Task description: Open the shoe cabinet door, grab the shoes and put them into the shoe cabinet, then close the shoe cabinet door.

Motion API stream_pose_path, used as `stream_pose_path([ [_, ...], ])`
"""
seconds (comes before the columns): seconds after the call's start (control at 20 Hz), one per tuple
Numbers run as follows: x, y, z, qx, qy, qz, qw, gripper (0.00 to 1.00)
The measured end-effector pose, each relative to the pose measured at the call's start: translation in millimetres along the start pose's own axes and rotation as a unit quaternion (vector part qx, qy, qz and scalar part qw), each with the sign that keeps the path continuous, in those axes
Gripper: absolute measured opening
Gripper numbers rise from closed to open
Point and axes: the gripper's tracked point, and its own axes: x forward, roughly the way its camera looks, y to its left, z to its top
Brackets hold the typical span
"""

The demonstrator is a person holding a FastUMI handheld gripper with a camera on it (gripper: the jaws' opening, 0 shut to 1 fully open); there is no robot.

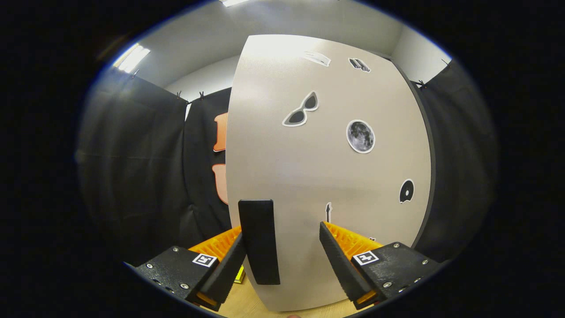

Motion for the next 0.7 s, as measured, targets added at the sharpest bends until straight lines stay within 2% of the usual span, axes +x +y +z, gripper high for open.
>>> stream_pose_path([
  [0.5, 27, 12, 2, -0.009, 0.002, -0.049, 0.999, 0.93],
  [0.7, 29, 12, 1, -0.001, 0.009, -0.055, 0.998, 0.93],
])
